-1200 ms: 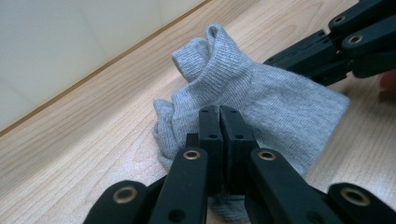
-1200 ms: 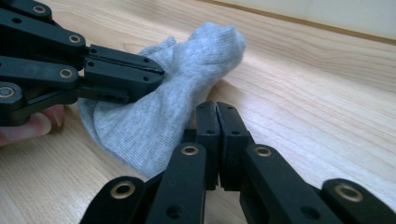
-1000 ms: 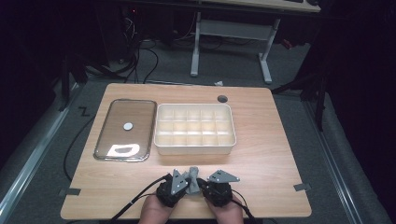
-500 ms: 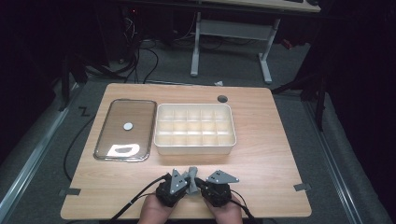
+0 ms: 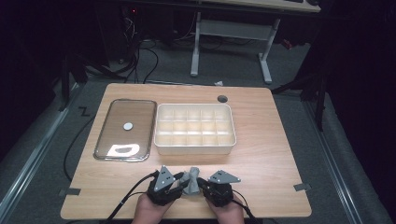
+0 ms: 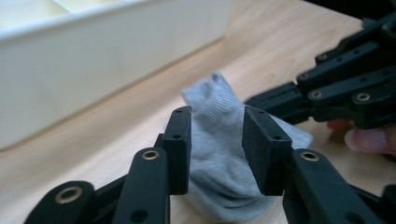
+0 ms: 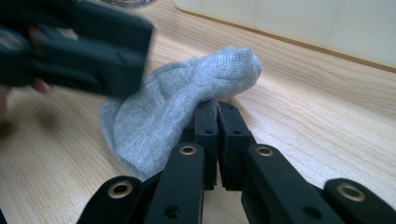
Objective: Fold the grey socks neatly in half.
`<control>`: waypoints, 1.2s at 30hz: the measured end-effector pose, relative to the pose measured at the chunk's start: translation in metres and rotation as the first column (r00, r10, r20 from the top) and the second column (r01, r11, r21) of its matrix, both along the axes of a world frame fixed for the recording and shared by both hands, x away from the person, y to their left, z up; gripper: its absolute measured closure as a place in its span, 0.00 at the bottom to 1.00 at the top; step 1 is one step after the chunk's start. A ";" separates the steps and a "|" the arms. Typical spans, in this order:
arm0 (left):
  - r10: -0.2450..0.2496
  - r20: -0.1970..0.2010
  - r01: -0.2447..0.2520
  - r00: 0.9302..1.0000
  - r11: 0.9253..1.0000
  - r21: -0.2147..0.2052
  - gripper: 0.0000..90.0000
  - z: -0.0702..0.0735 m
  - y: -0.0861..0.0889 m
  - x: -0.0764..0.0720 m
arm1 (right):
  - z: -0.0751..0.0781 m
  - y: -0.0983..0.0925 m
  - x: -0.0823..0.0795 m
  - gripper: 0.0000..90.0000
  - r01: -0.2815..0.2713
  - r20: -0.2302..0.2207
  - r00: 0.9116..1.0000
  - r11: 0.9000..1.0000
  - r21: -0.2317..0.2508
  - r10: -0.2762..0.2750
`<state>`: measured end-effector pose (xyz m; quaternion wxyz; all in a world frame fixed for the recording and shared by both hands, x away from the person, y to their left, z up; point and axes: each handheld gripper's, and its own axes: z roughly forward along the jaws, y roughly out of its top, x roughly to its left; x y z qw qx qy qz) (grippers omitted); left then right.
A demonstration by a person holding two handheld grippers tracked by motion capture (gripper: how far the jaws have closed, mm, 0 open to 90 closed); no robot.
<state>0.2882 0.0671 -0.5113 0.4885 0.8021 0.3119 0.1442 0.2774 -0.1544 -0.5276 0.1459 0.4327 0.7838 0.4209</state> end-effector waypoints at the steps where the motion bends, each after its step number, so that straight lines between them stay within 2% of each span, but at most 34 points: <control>1: 0.027 0.010 -0.027 1.000 1.000 0.015 0.71 0.001 0.007 0.000 | 0.000 0.000 0.000 0.98 0.000 -0.001 1.000 1.000 0.000 0.000; 3: 0.078 -0.024 -0.076 0.997 0.994 0.078 0.79 -0.004 0.019 0.002 | 0.000 0.001 0.000 0.97 -0.002 -0.001 1.000 1.000 -0.001 0.002; 4: 0.078 -0.024 -0.076 0.997 0.994 0.078 0.82 -0.004 0.019 0.002 | -0.001 0.001 -0.001 0.97 -0.003 0.000 1.000 1.000 -0.001 0.003; 5: 0.106 -0.072 -0.097 0.992 0.988 0.118 0.84 -0.011 0.024 0.003 | 0.000 0.001 -0.001 0.97 -0.005 0.000 1.000 1.000 -0.001 0.005; 6: 0.106 -0.072 -0.097 0.992 0.988 0.118 0.86 -0.011 0.024 0.003 | 0.000 0.001 -0.001 0.97 -0.005 0.000 1.000 1.000 -0.001 0.005; 7: 0.112 -0.094 -0.096 0.989 0.982 0.162 0.87 -0.017 0.023 0.001 | 0.000 0.002 -0.001 0.97 -0.008 0.000 1.000 1.000 0.000 0.008; 8: 0.107 -0.097 -0.088 0.990 0.979 0.182 0.87 -0.019 0.020 -0.001 | -0.001 0.002 -0.001 0.97 -0.009 -0.002 1.000 1.000 0.001 0.009; 15: 0.058 -0.075 -0.040 0.996 0.975 0.218 0.87 -0.019 0.001 -0.007 | 0.000 0.002 -0.001 0.96 -0.011 -0.002 1.000 1.000 0.010 0.011; 27: 0.020 -0.074 -0.001 0.997 0.970 0.245 0.90 -0.017 -0.028 0.002 | 0.007 -0.009 0.001 0.94 0.032 0.017 0.999 0.999 0.035 -0.032; 29: 0.019 -0.074 0.000 0.997 0.970 0.245 0.90 -0.017 -0.030 0.003 | 0.008 -0.012 0.002 0.94 0.034 0.019 0.999 0.998 0.045 -0.035; 36: -0.002 -0.062 0.019 0.998 0.962 0.271 0.90 -0.016 -0.038 0.000 | 0.012 -0.015 0.000 0.94 0.034 0.030 0.999 0.998 0.057 -0.036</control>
